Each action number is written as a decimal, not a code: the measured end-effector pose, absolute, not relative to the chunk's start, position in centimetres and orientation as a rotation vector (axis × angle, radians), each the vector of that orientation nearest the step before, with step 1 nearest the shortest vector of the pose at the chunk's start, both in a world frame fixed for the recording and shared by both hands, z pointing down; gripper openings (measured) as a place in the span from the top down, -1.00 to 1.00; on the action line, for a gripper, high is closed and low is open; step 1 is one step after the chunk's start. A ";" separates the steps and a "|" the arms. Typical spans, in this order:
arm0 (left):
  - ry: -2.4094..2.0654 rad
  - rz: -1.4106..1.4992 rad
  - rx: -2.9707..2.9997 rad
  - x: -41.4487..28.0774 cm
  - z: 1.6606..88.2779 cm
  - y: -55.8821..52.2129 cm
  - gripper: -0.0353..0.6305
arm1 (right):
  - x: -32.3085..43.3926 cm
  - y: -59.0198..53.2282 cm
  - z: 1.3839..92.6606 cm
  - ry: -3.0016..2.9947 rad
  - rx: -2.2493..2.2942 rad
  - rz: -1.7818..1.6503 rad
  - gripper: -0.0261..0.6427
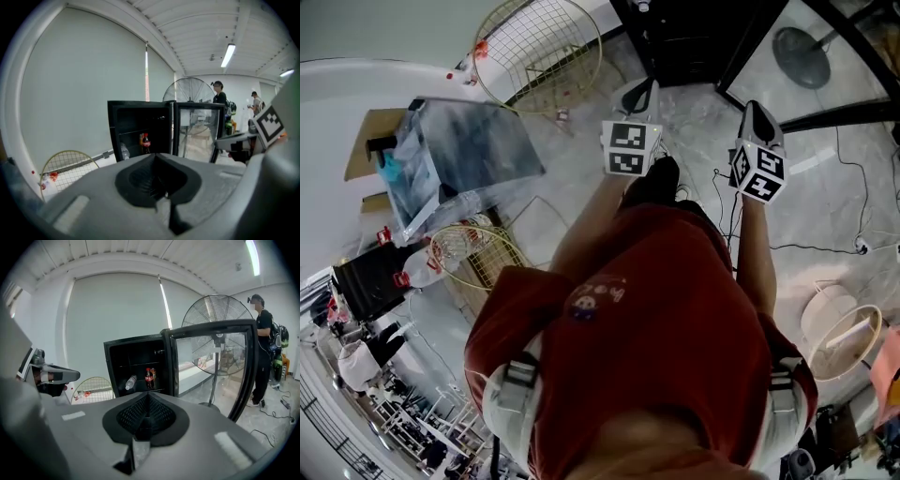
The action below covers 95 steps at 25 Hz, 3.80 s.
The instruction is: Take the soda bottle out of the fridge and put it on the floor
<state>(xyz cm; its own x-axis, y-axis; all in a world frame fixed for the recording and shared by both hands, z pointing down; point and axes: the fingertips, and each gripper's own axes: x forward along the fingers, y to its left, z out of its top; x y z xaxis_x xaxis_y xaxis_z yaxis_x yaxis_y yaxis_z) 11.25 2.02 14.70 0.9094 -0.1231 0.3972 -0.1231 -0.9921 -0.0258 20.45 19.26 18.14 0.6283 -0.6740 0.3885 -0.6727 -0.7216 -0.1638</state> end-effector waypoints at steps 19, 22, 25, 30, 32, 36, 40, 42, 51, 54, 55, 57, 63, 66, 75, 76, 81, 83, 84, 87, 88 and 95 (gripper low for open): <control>0.301 -0.575 -3.150 18.5 14.3 -10.2 0.90 | 28.8 4.8 16.2 1.370 -2.859 -0.659 0.92; 0.337 -0.562 -3.175 19.2 14.6 -11.6 0.90 | 29.6 3.2 16.3 1.394 -2.862 -0.640 0.92; 0.361 -0.551 -3.181 20.3 14.4 -12.3 0.90 | 30.9 2.1 16.1 1.403 -2.857 -0.630 0.92; 0.408 -0.516 -3.223 21.3 14.7 -12.1 0.90 | 33.5 1.7 17.0 1.463 -2.811 -0.668 0.92; 0.439 -0.474 -3.249 22.0 14.6 -11.8 0.90 | 34.6 1.6 17.4 1.528 -2.793 -0.670 0.92; 0.517 -0.500 -3.204 24.1 15.2 -10.9 0.90 | 36.7 1.4 17.7 1.626 -2.755 -0.652 0.92; 0.590 -0.557 -3.162 24.8 16.1 -9.9 0.90 | 37.8 1.3 18.7 1.694 -2.707 -0.663 0.92; 0.608 -0.562 -3.147 25.1 16.3 -9.5 0.90 | 38.1 1.5 19.1 1.703 -2.694 -0.671 0.92; 0.637 -0.540 -3.108 26.2 16.1 -9.0 0.90 | 38.8 0.9 20.3 1.756 -2.654 -0.668 0.91; 0.639 -0.537 -3.107 26.5 16.2 -8.9 0.90 | 39.1 0.4 20.8 1.768 -2.654 -0.664 0.90; 0.641 -0.537 -3.106 26.5 16.3 -8.9 0.90 | 39.2 0.2 21.0 1.772 -2.649 -0.667 0.89; 0.651 -0.538 -3.104 26.6 16.4 -9.0 0.90 | 39.5 -0.2 21.5 1.780 -2.631 -0.684 0.87; 0.686 -0.542 -3.097 26.6 16.8 -9.1 0.90 | 40.6 -1.6 23.3 1.808 -2.596 -0.729 0.67; 0.704 -0.542 -3.090 26.7 16.9 -9.1 0.90 | 41.5 -2.1 24.2 1.800 -2.599 -0.739 0.55; 0.786 -0.538 -3.066 26.1 17.6 -9.2 0.90 | 43.8 -5.1 27.3 1.818 -2.595 -0.768 0.27; 0.794 -0.539 -3.064 26.0 17.6 -9.3 0.90 | 44.1 -5.5 27.6 1.815 -2.596 -0.770 0.24; 0.807 -0.549 -3.063 25.8 17.8 -8.7 0.90 | 45.9 -6.5 28.7 1.785 -2.600 -0.771 0.15; 0.816 -0.554 -3.056 25.7 17.7 -8.6 0.90 | 46.5 -7.0 28.7 1.792 -2.597 -0.758 0.04; 0.823 -0.559 -3.049 25.6 17.6 -8.6 0.90 | 46.7 -7.3 28.7 1.803 -2.590 -0.756 0.01; 0.853 -0.583 -3.027 25.0 17.6 -8.5 0.90 | 47.5 -8.0 29.3 1.814 -2.590 -0.773 -0.02; 0.864 -0.591 -3.022 24.8 17.7 -8.4 0.90 | 47.8 -8.1 29.8 1.808 -2.596 -0.779 -0.03; 0.951 -0.632 -2.993 23.3 18.5 -8.0 0.90 | 49.9 -9.9 32.6 1.805 -2.614 -0.821 -0.10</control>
